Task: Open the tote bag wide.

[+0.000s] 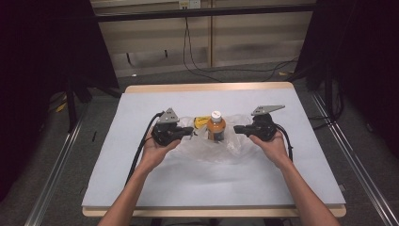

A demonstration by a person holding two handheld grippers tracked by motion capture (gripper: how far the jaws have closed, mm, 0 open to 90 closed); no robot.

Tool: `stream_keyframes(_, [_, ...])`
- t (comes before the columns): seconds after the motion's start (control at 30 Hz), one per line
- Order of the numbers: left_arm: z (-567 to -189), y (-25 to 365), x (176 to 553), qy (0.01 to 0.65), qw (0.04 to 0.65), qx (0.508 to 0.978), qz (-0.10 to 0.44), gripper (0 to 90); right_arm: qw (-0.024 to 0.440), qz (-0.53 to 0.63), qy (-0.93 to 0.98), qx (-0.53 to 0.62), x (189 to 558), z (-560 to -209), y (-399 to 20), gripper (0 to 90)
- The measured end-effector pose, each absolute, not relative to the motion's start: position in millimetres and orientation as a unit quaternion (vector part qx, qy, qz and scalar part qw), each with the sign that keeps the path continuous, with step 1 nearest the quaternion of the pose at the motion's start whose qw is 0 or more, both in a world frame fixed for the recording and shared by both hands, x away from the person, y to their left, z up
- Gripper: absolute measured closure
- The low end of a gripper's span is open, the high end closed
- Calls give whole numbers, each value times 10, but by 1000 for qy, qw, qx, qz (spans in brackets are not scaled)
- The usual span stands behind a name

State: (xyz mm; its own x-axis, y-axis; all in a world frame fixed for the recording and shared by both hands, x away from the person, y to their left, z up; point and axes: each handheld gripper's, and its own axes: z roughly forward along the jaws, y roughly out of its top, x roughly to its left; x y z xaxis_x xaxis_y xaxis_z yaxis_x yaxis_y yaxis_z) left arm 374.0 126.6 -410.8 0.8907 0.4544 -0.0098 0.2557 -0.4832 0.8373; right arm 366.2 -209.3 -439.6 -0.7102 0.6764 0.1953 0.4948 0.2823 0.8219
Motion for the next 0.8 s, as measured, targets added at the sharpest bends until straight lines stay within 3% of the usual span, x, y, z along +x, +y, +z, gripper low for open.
stream_keyframes(0.23, [-4054,1000,3593,162,463,868,78,900,77,471,810,341,3606,-4322,-1996,900])
stream_keyframes(0.37, [-4140,838,3508,130,425,893,67,900,68,456,825,327,3618,-4357,-1938,900])
stream_keyframes(0.5, [-4308,667,3486,104,359,923,89,900,49,442,837,320,3653,-4430,-1870,900])
stream_keyframes(0.8, [-4553,833,3711,154,325,930,74,900,48,368,864,340,3796,-4712,-1908,900])
